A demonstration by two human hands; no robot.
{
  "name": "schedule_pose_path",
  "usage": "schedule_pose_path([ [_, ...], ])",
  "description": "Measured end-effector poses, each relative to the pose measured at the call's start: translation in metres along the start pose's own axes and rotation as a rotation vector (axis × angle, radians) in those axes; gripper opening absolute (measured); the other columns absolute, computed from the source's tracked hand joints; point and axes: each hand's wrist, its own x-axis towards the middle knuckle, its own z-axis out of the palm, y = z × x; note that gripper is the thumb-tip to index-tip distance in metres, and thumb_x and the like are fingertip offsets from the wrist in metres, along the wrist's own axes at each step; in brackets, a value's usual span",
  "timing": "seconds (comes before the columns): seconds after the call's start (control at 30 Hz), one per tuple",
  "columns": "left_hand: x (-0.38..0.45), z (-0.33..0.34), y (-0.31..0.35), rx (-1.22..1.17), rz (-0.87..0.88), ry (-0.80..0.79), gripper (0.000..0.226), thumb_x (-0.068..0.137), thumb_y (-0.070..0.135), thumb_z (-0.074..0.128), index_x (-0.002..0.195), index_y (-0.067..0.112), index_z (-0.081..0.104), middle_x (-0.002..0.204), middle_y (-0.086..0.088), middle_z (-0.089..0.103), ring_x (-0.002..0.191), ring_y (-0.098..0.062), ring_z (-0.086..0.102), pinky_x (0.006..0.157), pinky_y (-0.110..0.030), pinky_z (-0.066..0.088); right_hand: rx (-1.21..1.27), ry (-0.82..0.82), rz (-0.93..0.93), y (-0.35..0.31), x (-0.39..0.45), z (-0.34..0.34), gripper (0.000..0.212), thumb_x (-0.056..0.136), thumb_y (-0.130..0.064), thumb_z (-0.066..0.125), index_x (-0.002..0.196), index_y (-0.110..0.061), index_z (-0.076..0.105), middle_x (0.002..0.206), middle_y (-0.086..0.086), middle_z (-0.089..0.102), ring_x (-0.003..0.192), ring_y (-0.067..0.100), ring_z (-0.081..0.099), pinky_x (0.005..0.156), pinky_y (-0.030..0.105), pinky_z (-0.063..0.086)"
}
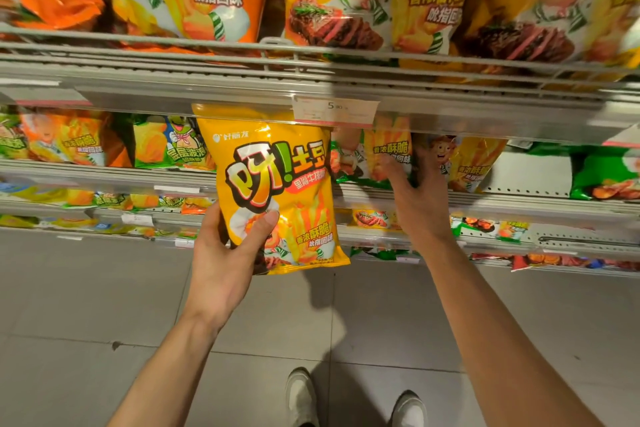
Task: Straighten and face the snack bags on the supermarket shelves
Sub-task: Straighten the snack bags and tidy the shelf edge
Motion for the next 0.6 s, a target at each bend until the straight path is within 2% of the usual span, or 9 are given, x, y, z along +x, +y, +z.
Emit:
schedule_pose_path([
  [0.1,0.001,-0.006,-0.002,-0.021,-0.014,0.005,0.046,0.079,0.042,0.08,0.12,0.026,0.064,0.108,0.006,0.079,0.096,-0.017,0.077,0.072,-0.044,0.065,0.002,-0.011,0.027,0.004,-0.014,-0.01,0.026,0.101,-0.029,0.064,0.125,-0.021,0.063,0.108,-0.019,0.071,0.094,-0.016,0.065,0.077,0.001,0.045],
  [0.2,0.002,-0.009,-0.003,-0.03,-0.017,0.004,0.046,0.082,0.04,0.079,0.121,0.025,0.063,0.109,0.005,0.078,0.096,-0.019,0.078,0.072,-0.047,0.065,0.015,-0.029,0.077,0.013,-0.032,-0.02,0.03,0.1,-0.029,0.064,0.128,-0.018,0.066,0.113,-0.01,0.074,0.102,-0.004,0.068,0.084,0.012,0.052],
  [0.27,0.002,-0.009,-0.003,-0.024,0.001,0.006,0.048,0.081,0.041,0.079,0.123,0.024,0.062,0.108,0.008,0.078,0.094,-0.015,0.078,0.068,-0.038,0.065,0.018,-0.034,0.109,0.022,-0.045,-0.029,0.03,0.099,-0.029,0.066,0.127,-0.02,0.067,0.114,-0.008,0.074,0.104,0.003,0.069,0.087,0.021,0.054],
  [0.3,0.002,-0.007,-0.003,-0.028,0.01,0.008,0.049,0.081,0.04,0.079,0.124,0.023,0.062,0.107,0.009,0.078,0.093,-0.012,0.077,0.064,-0.031,0.063,0.017,-0.03,0.122,0.027,-0.051,-0.034,0.03,0.098,-0.03,0.066,0.126,-0.021,0.067,0.114,-0.01,0.074,0.104,0.003,0.069,0.086,0.02,0.053],
  [0.37,0.002,-0.001,-0.001,-0.03,0.018,0.002,0.045,0.082,0.038,0.079,0.122,0.026,0.062,0.104,0.012,0.078,0.09,-0.007,0.077,0.06,-0.024,0.061,0.013,-0.02,0.148,0.037,-0.064,-0.047,0.031,0.096,-0.032,0.068,0.126,-0.023,0.067,0.113,-0.014,0.074,0.101,-0.004,0.068,0.08,0.01,0.05],
  [0.47,0.005,0.012,0.0,0.004,0.043,-0.03,0.037,0.086,0.033,0.079,0.117,0.026,0.062,0.102,0.014,0.078,0.091,-0.007,0.076,0.067,-0.025,0.061,0.008,-0.004,0.18,0.048,-0.079,-0.07,0.025,0.096,-0.029,0.068,0.122,-0.028,0.068,0.109,-0.017,0.076,0.099,-0.004,0.068,0.078,0.008,0.049],
  [0.53,0.008,0.022,0.003,0.004,0.071,-0.054,0.033,0.09,0.027,0.077,0.12,0.024,0.063,0.102,0.015,0.078,0.091,-0.005,0.076,0.066,-0.016,0.057,-0.005,0.004,0.191,0.052,-0.084,-0.085,0.02,0.097,-0.028,0.067,0.117,-0.033,0.069,0.104,-0.02,0.076,0.095,-0.002,0.07,0.078,0.014,0.05],
  [0.6,0.012,0.032,0.006,0.031,0.113,-0.064,0.03,0.092,0.027,0.075,0.12,0.024,0.064,0.102,0.021,0.077,0.092,0.001,0.074,0.068,-0.009,0.054,-0.023,0.013,0.19,0.054,-0.088,-0.1,0.019,0.098,-0.03,0.067,0.116,-0.034,0.069,0.102,-0.021,0.076,0.091,-0.003,0.07,0.074,0.013,0.05],
])
